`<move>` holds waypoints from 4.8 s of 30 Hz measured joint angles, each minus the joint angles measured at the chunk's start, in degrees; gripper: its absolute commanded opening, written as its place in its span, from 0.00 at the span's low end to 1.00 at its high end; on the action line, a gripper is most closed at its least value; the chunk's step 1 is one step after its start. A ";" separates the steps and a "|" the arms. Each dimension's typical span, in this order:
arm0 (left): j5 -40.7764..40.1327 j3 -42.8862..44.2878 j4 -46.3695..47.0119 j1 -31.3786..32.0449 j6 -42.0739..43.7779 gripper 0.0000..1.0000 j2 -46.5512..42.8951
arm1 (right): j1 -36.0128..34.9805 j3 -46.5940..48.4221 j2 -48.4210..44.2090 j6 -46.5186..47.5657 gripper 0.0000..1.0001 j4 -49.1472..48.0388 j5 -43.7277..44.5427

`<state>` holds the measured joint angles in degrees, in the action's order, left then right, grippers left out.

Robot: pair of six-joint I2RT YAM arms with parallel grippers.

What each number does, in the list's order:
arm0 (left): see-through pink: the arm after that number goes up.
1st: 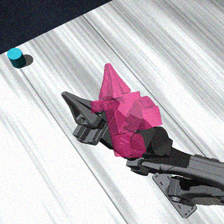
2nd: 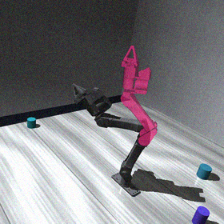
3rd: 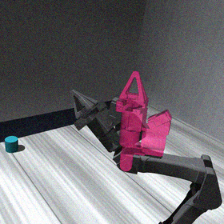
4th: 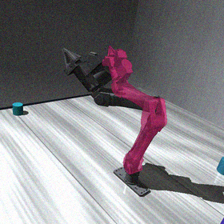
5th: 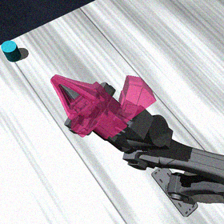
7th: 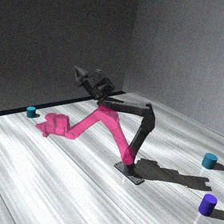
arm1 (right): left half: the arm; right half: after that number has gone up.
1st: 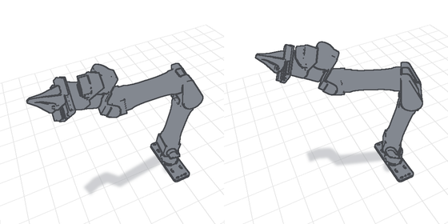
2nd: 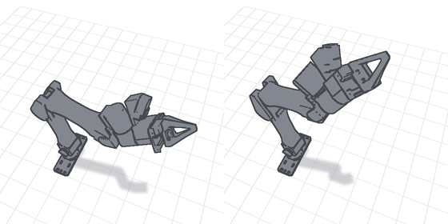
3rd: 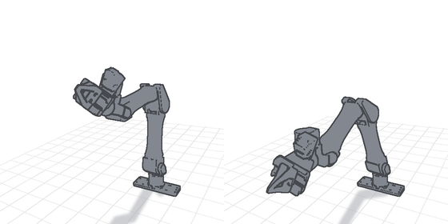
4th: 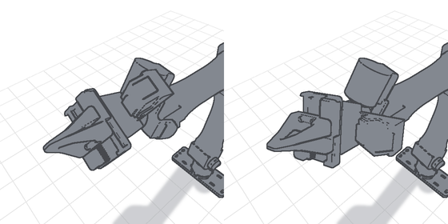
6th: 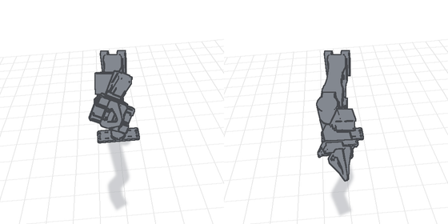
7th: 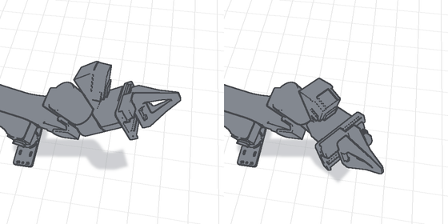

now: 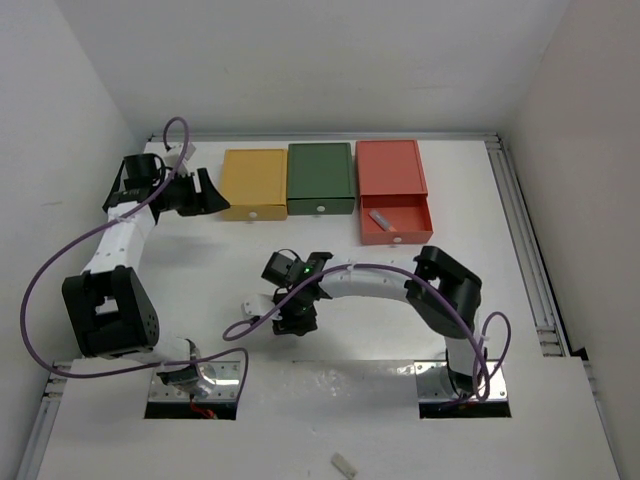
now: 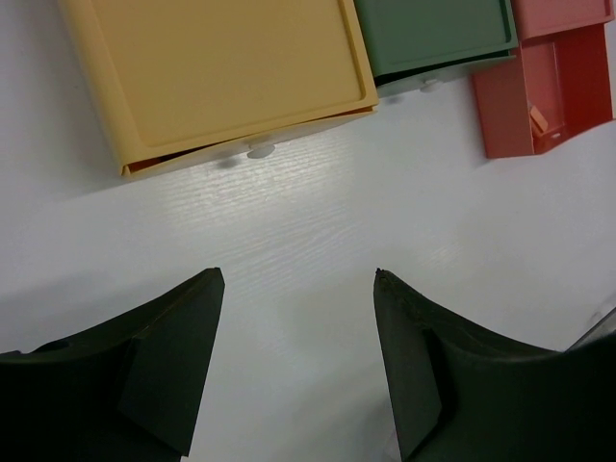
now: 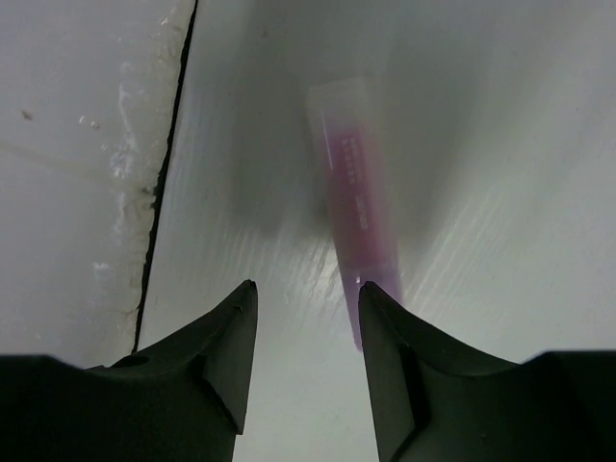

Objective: Sort the stationery into containers
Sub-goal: Pick up the stationery from the center of the board, then place the stationery in the drawer, then close the drawer in the storage box.

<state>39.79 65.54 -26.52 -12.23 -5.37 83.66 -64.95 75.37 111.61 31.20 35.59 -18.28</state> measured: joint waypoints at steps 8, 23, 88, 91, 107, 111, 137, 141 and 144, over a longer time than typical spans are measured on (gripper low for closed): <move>0.76 -0.15 -0.59 -0.79 0.85 0.70 0.00 | -0.20 0.50 2.73 0.46 0.44 -4.39 1.60; 0.83 -0.15 -0.63 -0.94 1.29 0.68 0.52 | 3.10 -9.55 -2.16 4.87 0.04 -9.70 4.55; -12.98 46.49 20.39 41.94 -6.91 0.54 46.49 | 59.82 -10.38 -28.17 -16.28 0.00 -16.55 -8.66; -13.84 48.81 20.76 43.19 -7.17 0.46 48.57 | 61.70 -14.38 -28.74 -25.16 0.00 -17.68 -11.06; -15.78 52.09 21.20 45.09 -8.07 0.36 55.71 | 66.97 -31.17 -27.69 -59.87 0.00 -24.76 -4.15; -15.85 52.09 21.24 45.18 -8.44 0.36 55.71 | 66.58 -31.32 -25.70 -64.94 0.00 -26.21 -1.09; -15.15 51.95 21.55 47.23 -8.83 0.36 55.91 | 60.08 -30.34 -15.23 -69.24 0.04 -42.56 13.27; -15.17 51.82 21.81 47.23 -8.72 0.36 55.91 | 59.34 -28.30 -12.46 -69.66 0.04 -45.03 13.33; -15.23 51.65 22.12 47.23 -8.63 0.36 55.91 | 58.69 -25.88 -10.36 -69.59 0.04 -46.80 13.99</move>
<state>24.56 117.19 -4.40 35.00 -14.00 139.57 -6.26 49.50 101.25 -38.39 -11.20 -4.29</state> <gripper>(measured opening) 0.360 0.041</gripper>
